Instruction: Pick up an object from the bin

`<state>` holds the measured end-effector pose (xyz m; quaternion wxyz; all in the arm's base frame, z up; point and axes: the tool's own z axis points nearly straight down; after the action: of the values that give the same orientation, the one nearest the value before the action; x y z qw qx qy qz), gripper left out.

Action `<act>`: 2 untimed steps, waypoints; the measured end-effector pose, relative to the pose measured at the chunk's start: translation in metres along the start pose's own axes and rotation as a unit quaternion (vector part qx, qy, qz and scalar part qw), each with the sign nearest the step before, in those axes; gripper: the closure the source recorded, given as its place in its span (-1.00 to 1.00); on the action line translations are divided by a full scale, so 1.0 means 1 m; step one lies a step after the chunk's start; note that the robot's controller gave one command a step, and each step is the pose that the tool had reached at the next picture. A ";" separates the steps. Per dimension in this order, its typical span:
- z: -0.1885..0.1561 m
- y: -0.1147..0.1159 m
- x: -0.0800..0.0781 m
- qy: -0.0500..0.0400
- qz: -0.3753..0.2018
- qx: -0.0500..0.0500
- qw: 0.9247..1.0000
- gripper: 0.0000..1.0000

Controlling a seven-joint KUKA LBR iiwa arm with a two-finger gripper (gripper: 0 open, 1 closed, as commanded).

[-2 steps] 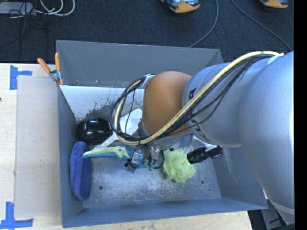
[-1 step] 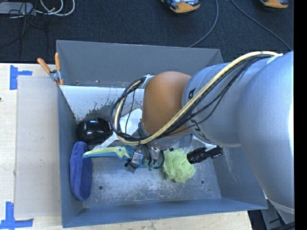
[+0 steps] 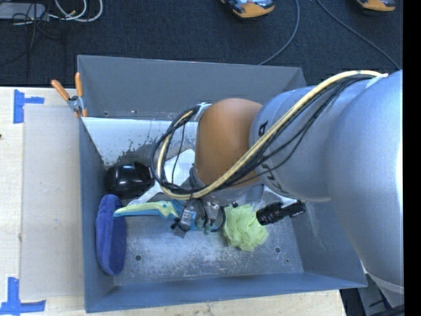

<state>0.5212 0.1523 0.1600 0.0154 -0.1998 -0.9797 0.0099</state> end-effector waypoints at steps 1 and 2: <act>0.000 0.000 0.000 0.000 0.000 0.000 1.000 -1.00; 0.082 -0.027 0.040 0.002 0.043 0.002 0.999 -1.00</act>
Offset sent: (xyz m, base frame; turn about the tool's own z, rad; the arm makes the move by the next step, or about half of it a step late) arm 0.0000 0.0000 0.0000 0.0000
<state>0.4713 0.1422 0.0799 0.0170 -0.2420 -0.9700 0.0119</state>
